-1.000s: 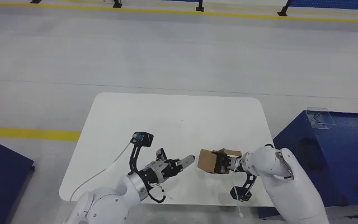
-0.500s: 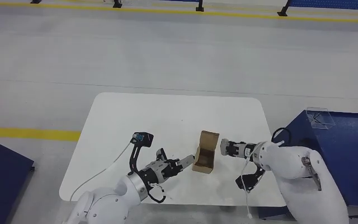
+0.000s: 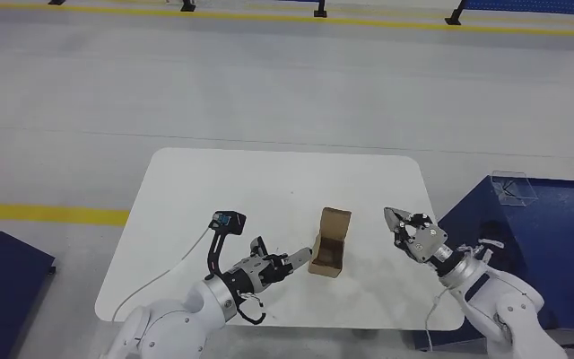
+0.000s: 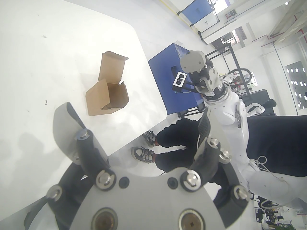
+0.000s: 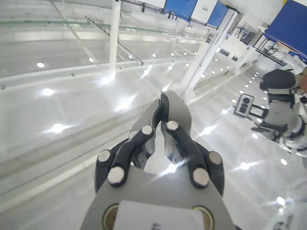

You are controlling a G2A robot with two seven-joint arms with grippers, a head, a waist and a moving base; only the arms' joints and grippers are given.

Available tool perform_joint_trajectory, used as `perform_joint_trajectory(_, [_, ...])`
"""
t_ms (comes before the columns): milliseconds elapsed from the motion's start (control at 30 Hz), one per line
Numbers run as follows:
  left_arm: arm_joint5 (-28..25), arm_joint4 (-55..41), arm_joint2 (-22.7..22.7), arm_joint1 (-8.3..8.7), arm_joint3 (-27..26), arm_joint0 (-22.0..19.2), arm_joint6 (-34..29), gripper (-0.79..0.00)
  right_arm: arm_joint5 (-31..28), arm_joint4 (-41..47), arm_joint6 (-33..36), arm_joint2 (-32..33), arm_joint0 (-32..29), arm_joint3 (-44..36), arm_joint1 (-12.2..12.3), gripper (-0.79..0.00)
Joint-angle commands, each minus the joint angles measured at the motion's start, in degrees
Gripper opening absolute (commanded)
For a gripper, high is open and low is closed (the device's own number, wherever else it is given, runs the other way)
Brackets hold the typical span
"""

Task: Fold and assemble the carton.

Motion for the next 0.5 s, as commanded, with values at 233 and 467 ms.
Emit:
perform_joint_trajectory(233, [0.00, 0.00, 0.00, 0.00, 0.00, 0.00, 0.00, 0.000, 3.16, -9.54, 24.96, 1.11, 1.14, 9.85, 0.21, 0.000])
perform_joint_trajectory(467, [0.00, 0.00, 0.00, 0.00, 0.00, 0.00, 0.00, 0.000, 3.16, -9.54, 24.96, 1.11, 1.14, 9.85, 0.21, 0.000])
